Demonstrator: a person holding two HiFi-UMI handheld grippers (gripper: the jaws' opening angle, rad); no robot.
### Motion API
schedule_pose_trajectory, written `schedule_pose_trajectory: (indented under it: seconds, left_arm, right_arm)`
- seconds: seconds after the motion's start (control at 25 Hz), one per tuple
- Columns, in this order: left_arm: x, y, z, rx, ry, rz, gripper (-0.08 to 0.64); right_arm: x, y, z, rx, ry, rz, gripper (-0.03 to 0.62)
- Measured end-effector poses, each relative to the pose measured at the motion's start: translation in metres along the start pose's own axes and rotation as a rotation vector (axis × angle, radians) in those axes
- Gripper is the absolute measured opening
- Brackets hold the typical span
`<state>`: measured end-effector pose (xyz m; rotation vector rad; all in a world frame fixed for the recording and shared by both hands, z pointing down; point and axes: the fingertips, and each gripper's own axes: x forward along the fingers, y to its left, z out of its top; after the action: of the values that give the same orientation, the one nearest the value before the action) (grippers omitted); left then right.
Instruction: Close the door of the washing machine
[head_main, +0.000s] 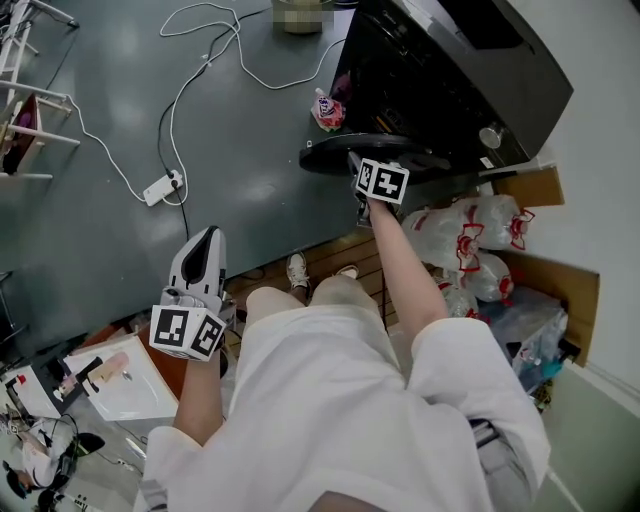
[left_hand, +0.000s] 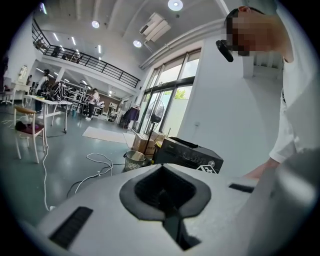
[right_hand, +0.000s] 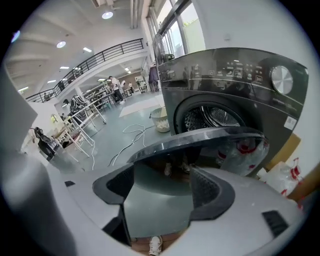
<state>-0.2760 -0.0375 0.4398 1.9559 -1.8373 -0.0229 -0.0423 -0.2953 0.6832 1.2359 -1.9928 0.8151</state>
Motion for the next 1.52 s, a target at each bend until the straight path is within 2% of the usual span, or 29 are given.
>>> schedule_pose_trajectory:
  seconds: [0.2,0.48,0.64,0.84,1.04,1.12,1.28,1.52]
  left_arm:
    - [0.002,0.008,-0.004,-0.012,0.024,0.027,0.003]
    - [0.012,0.014,-0.009,0.008,0.049,0.064,0.003]
    - [0.036,0.000,-0.016,0.033,0.065,0.041,0.003]
    - [0.070,-0.023,-0.013,0.041,0.033,-0.015,0.003]
    - [0.089,-0.040,0.000,0.053,-0.008,-0.034,0.003]
    - [0.091,-0.043,0.001,0.055,-0.011,-0.031,0.003]
    - [0.088,-0.046,-0.005,0.056,0.001,-0.017,0.003]
    - [0.081,-0.050,-0.013,0.062,0.012,-0.006,0.003]
  right_arm:
    - [0.028,-0.003,0.031,-0.148,0.003,-0.028,0.334]
    - [0.061,-0.023,0.077,-0.257,-0.006,-0.038,0.334]
    - [0.080,-0.041,0.102,-0.300,-0.030,-0.043,0.334]
    - [0.096,-0.065,0.127,-0.398,-0.013,-0.080,0.334]
    - [0.104,-0.091,0.141,-0.494,0.018,-0.118,0.323]
    - [0.105,-0.096,0.137,-0.502,0.046,-0.123,0.293]
    - [0.109,-0.097,0.137,-0.473,0.028,-0.093,0.291]
    - [0.105,-0.100,0.139,-0.488,0.018,-0.100,0.288]
